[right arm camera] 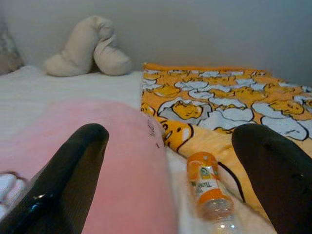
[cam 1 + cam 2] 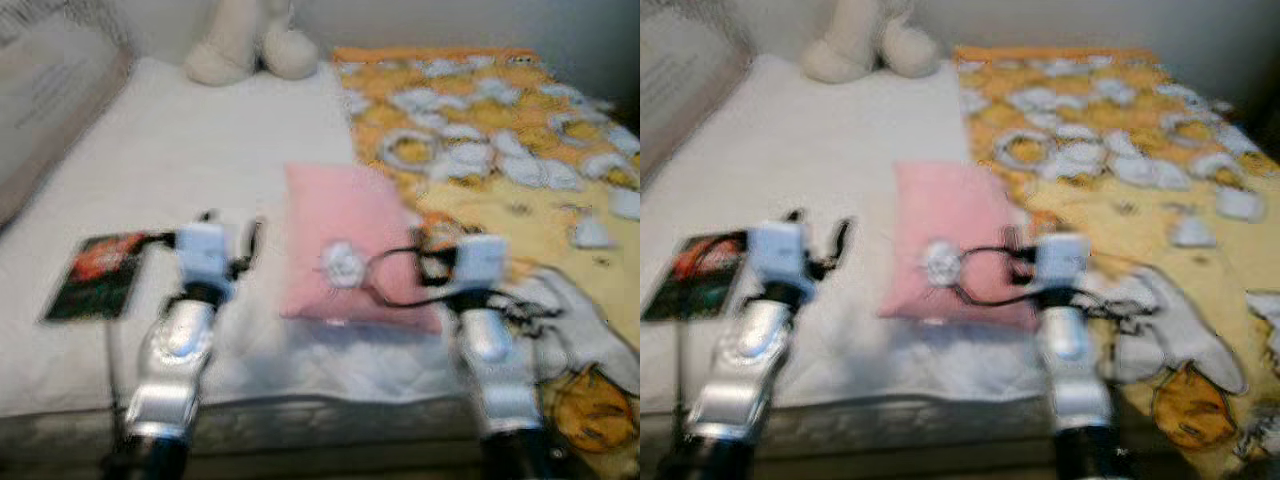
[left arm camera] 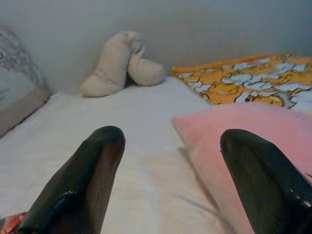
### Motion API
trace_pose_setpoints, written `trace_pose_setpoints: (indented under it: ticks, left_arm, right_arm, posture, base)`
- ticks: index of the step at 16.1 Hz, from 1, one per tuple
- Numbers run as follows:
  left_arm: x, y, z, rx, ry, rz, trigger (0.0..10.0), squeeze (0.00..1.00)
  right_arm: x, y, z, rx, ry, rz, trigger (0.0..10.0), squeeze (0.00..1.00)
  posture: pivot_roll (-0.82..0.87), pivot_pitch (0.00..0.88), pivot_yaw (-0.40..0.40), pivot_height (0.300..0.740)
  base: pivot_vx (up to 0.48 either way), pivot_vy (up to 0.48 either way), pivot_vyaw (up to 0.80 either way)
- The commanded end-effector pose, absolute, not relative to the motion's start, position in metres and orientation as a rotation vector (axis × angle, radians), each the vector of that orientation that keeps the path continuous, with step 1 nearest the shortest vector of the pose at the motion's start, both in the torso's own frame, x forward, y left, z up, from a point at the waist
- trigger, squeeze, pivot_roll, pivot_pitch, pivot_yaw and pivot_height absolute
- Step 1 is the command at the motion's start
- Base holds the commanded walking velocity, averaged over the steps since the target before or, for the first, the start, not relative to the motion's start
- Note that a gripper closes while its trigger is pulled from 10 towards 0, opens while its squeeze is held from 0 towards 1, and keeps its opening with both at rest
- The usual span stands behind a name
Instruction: Clean up the room
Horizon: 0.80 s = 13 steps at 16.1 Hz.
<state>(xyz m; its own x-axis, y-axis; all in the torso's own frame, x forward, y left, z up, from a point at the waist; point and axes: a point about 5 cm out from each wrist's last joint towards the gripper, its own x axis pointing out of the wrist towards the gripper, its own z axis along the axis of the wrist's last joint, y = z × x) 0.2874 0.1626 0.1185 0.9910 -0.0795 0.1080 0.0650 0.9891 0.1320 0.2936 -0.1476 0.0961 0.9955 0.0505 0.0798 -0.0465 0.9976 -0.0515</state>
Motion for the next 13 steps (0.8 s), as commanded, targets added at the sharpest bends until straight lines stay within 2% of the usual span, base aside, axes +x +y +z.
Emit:
trace_pose_setpoints:
  ticks: [1, 2, 3, 4, 5, 9, 13]
  left_arm:
    - [0.294, 0.156, 0.125, 0.097, -0.125, -0.097, 10.0, 0.00]
    - [0.296, 0.156, 0.124, 0.090, -0.112, -0.097, 10.0, 0.00]
    - [0.307, 0.160, 0.116, 0.103, -0.026, -0.081, 10.0, 0.00]
    - [0.319, 0.165, 0.109, 0.117, 0.063, -0.063, 10.0, 0.00]
    - [0.329, 0.174, 0.106, 0.047, 0.117, -0.051, 10.0, 0.00]
    - [0.345, 0.197, 0.096, -0.177, 0.254, -0.042, 10.0, 0.00]
    - [0.351, 0.212, 0.099, -0.309, 0.288, -0.023, 10.0, 0.00]
  right_arm:
    - [0.296, -0.161, 0.098, -0.045, -0.062, 0.007, 10.0, 1.00]
    - [0.297, -0.161, 0.097, -0.030, -0.052, 0.010, 10.0, 0.71]
    - [0.300, -0.164, 0.093, 0.034, -0.007, -0.004, 10.0, 0.00]
    - [0.303, -0.168, 0.086, 0.123, 0.055, -0.007, 10.0, 0.00]
    - [0.305, -0.170, 0.083, 0.196, 0.086, -0.014, 10.0, 0.00]
    - [0.305, -0.163, 0.075, 0.326, 0.147, 0.032, 10.0, 0.00]
    - [0.304, -0.156, 0.079, 0.428, 0.158, 0.101, 10.0, 0.00]
  posture:
    - [-0.10, 0.000, 0.044, 0.736]
    - [-0.10, 0.000, 0.044, 0.736]
    - [-0.10, 0.000, 0.043, 0.736]
    - [-0.10, 0.000, 0.042, 0.736]
    - [-0.10, 0.000, 0.041, 0.736]
    - [-0.11, 0.000, 0.062, 0.736]
    - [-0.11, 0.000, 0.069, 0.736]
  base:
    - [0.360, -0.315, 0.00]
    - [0.401, -0.259, 0.00]
    - [0.304, 0.322, 0.00]
    - [0.000, 0.000, 0.00]
    - [0.000, 0.000, 0.00]
    - [0.000, 0.000, 0.00]
    - [0.000, 0.000, 0.00]
